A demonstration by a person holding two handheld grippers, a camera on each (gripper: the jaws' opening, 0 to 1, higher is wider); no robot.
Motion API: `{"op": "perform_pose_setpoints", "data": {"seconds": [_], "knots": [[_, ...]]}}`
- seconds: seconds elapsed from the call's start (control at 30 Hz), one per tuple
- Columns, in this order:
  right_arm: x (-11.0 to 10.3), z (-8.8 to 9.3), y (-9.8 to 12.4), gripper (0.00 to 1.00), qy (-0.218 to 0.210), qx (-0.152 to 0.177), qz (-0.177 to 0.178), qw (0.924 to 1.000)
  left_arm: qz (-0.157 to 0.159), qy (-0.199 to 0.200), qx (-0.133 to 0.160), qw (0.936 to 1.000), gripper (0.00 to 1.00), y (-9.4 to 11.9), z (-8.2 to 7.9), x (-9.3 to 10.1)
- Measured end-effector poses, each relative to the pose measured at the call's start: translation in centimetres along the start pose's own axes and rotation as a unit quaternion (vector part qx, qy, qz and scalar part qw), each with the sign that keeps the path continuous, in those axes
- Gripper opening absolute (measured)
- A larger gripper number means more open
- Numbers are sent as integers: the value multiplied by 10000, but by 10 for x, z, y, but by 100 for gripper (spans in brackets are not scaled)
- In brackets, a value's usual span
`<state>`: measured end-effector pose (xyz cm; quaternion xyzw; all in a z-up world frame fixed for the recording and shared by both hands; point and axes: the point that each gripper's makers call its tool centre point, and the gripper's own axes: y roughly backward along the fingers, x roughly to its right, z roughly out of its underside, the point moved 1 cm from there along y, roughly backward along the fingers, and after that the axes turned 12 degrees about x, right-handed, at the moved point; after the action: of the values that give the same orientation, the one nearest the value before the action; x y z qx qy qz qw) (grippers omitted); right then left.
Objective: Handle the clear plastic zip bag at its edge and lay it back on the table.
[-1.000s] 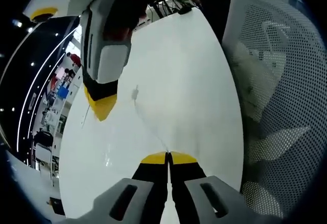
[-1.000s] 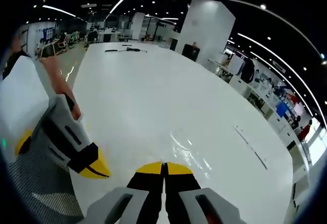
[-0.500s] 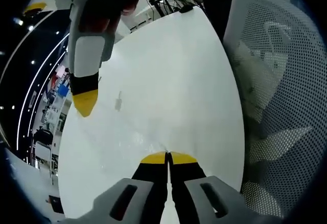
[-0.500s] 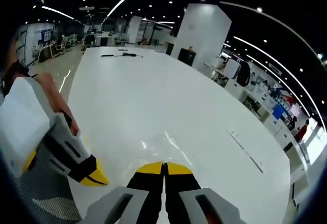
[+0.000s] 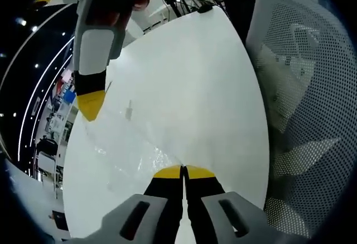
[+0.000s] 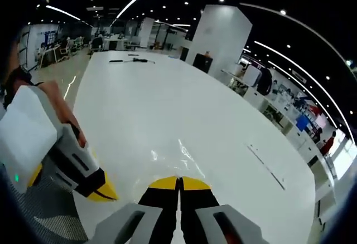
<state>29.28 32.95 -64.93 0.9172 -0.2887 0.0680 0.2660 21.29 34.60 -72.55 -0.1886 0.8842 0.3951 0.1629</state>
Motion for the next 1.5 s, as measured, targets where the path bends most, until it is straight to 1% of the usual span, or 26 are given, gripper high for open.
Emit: {"op": "perform_pose_setpoints", "data": {"seconds": [0.2,0.53,0.77,1.0,1.07,1.2,1.4,1.5], "knots": [[0,1,0,0,-19,1,-7,10000,-9,15,-4,10000,0,-2,-2,2],[6,2,-2,0,-40,17,32,10000,-39,20,-7,10000,0,-3,-2,-2],[2,1,0,0,-48,36,1,10000,-76,41,-38,10000,0,-3,1,-6],[-2,4,-4,0,-12,8,-107,9999,-166,148,-36,9997,0,-2,1,-13],[-4,4,-4,0,-20,-22,-173,9998,-211,157,-25,9997,0,-2,1,-15],[-9,9,-7,0,29,-131,-276,9995,-255,198,-40,9995,0,-3,1,-19],[-13,11,-6,0,95,-180,-373,9991,-368,220,-55,9991,0,-4,-1,-26],[-16,16,-9,0,98,-243,-451,9986,-396,228,-66,9989,0,-5,0,-28]]}}
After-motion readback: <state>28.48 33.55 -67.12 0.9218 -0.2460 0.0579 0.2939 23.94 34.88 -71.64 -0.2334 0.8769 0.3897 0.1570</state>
